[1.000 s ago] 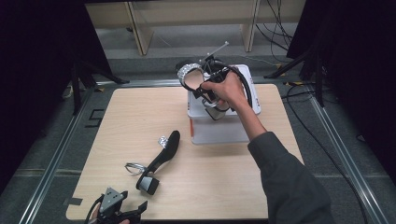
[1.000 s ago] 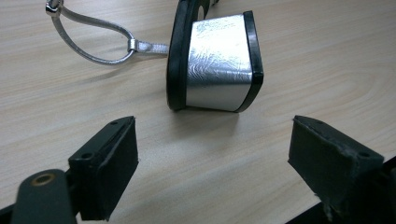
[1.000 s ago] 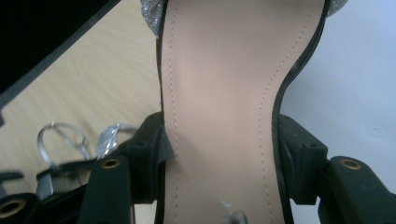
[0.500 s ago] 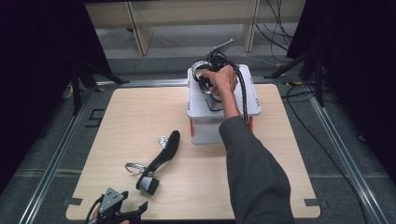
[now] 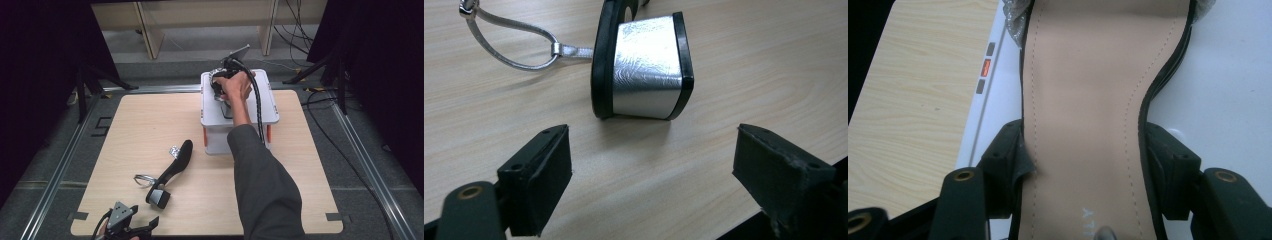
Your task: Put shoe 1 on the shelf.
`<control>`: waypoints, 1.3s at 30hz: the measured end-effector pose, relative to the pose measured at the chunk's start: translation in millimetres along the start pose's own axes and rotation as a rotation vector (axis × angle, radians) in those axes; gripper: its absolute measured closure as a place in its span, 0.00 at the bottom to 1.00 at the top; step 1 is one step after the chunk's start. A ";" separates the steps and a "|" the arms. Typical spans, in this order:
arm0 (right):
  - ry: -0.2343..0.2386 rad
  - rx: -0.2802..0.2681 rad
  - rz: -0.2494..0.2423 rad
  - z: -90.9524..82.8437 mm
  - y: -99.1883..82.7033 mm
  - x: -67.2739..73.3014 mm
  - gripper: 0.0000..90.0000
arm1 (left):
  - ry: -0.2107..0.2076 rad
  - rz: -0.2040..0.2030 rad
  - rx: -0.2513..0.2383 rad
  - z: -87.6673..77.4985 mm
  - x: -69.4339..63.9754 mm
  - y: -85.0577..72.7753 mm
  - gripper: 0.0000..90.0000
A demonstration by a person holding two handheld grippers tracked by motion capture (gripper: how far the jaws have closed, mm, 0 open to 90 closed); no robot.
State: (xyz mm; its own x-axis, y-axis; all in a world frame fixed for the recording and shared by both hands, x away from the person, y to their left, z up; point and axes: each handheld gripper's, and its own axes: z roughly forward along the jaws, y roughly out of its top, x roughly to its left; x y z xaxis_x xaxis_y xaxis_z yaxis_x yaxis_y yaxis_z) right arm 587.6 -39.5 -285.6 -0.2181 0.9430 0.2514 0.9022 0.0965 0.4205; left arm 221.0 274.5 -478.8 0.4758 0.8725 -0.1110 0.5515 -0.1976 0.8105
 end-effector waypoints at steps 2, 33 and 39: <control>0.013 -0.005 0.001 3.6 -1.5 0.1 0.41 | -0.001 0.000 0.001 0.3 -0.2 -0.1 0.17; 0.353 -0.279 -0.430 -117.5 -129.3 -84.0 0.25 | 0.003 -0.064 -0.006 1.6 2.0 0.2 0.17; 0.379 -0.278 -0.457 -101.3 -177.6 -95.6 0.25 | 0.002 -0.051 -0.018 2.3 4.7 1.5 0.17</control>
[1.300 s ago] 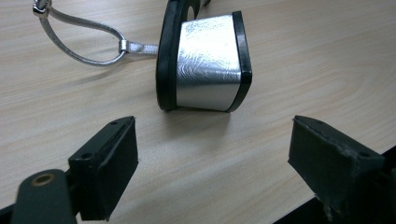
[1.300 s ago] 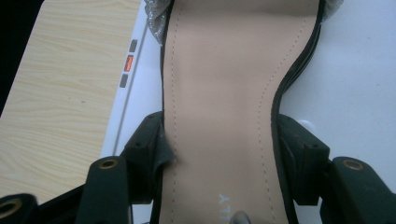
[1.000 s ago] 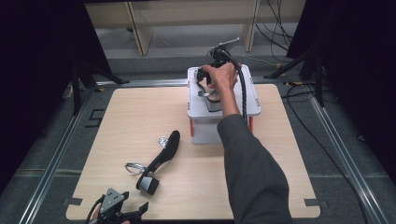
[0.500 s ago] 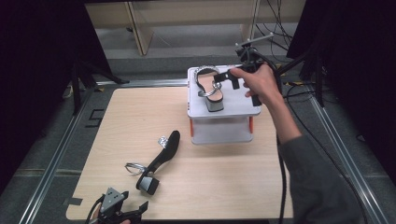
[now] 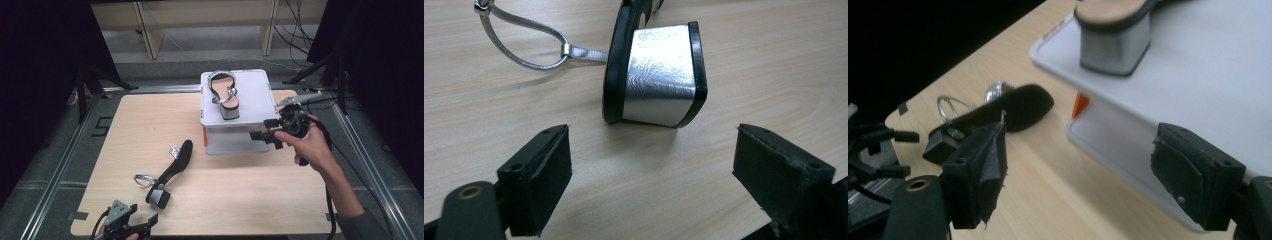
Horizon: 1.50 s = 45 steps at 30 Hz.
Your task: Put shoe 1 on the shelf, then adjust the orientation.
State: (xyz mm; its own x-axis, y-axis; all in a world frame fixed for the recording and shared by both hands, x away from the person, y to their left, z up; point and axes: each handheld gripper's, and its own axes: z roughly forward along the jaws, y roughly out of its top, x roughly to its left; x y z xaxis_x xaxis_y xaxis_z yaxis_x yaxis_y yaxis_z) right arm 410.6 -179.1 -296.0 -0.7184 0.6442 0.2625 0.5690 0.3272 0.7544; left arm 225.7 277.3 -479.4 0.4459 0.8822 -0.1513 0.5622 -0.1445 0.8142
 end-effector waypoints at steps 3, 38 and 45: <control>0.007 0.012 0.009 5.3 -17.0 2.3 0.25 | 0.003 -0.001 -0.002 -0.2 0.0 0.7 0.17; 0.055 0.149 -0.072 80.9 -128.5 10.4 0.25 | -0.005 -0.075 -0.089 2.7 0.5 23.3 0.26; 0.056 0.147 -0.051 77.8 -130.1 9.5 0.26 | -0.008 -0.108 -0.102 7.1 6.7 34.0 0.31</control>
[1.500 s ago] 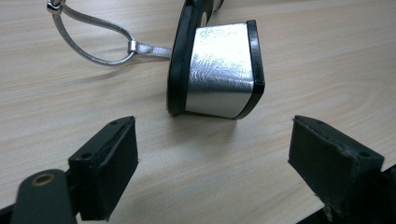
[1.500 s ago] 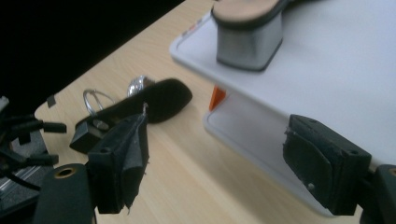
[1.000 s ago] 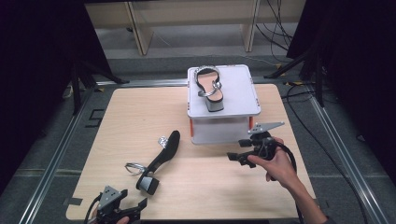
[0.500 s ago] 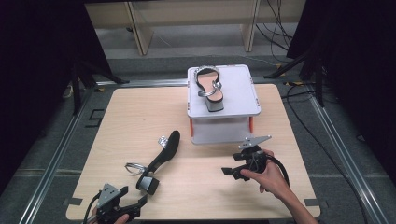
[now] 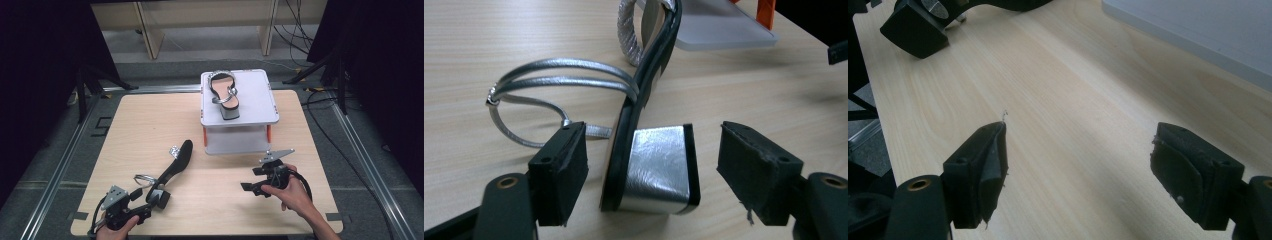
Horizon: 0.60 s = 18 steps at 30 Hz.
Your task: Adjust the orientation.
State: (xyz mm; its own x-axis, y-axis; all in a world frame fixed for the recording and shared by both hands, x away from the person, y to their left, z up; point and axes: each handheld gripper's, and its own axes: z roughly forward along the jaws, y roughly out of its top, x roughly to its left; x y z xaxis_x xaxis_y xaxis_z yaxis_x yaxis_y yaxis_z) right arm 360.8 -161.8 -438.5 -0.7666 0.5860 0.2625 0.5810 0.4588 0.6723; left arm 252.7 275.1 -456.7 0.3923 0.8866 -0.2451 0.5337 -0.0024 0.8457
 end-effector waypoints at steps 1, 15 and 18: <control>-0.001 0.003 0.010 0.0 -0.6 1.3 0.26 | -0.007 0.003 -0.007 1.1 0.8 1.2 0.32; -0.001 0.024 -0.030 5.8 -2.8 1.8 0.26 | -0.045 -0.089 0.025 25.2 12.6 16.0 0.45; 0.000 0.027 -0.022 5.6 -2.8 2.1 0.26 | -0.036 -0.115 0.049 32.9 13.4 16.9 0.49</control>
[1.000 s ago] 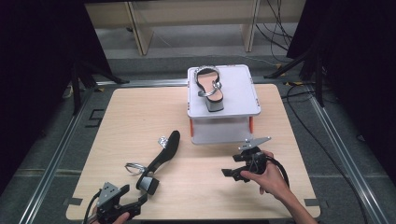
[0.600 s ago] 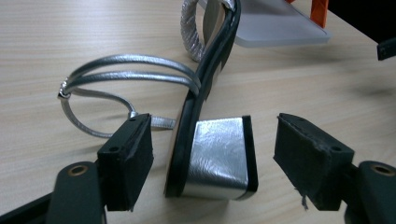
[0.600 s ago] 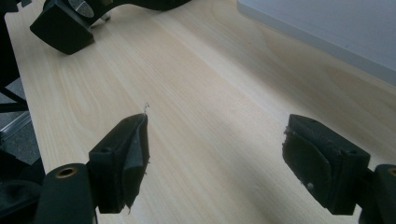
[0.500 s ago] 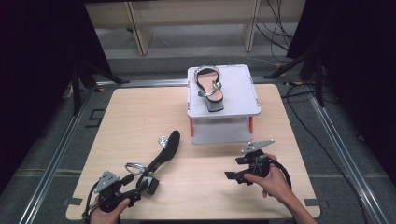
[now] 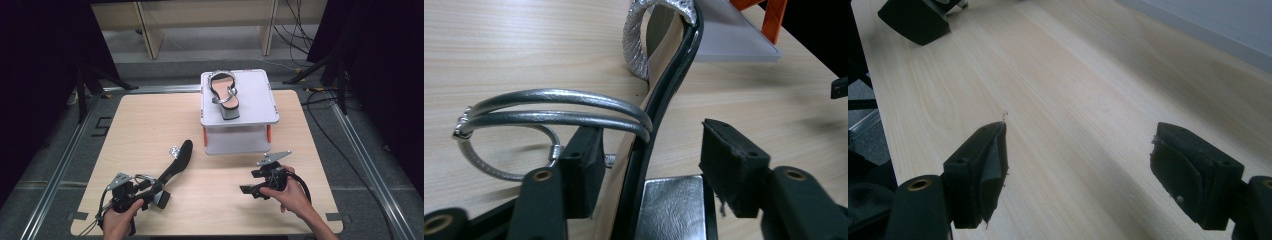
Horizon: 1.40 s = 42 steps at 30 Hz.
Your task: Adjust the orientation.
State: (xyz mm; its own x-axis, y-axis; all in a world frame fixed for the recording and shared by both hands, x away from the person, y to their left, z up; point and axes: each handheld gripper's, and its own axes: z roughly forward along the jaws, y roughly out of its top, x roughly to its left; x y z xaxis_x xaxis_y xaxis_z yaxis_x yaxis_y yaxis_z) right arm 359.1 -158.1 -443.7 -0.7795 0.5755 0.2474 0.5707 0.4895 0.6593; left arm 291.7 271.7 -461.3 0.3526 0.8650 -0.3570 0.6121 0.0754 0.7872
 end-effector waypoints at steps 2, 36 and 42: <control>0.003 -0.002 -0.007 0.7 -0.1 -0.3 0.26 | 0.005 -0.001 -0.001 2.3 0.8 1.6 0.57; 0.007 0.010 0.004 -3.9 -7.3 -3.4 0.26 | -0.130 0.533 0.149 71.8 -145.8 7.8 0.96; 0.009 0.022 0.019 -3.1 -7.7 -1.7 0.26 | -0.160 0.534 0.190 82.8 -161.7 3.0 0.96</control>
State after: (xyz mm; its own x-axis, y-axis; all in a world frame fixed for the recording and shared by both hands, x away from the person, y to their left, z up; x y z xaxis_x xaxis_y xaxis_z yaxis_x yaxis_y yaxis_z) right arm 355.2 -164.9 -447.1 -0.7705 0.5791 0.2663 0.5912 0.4931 0.6382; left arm 295.0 91.0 -442.8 0.7404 0.6719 -0.0194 0.4312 -0.4526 0.7805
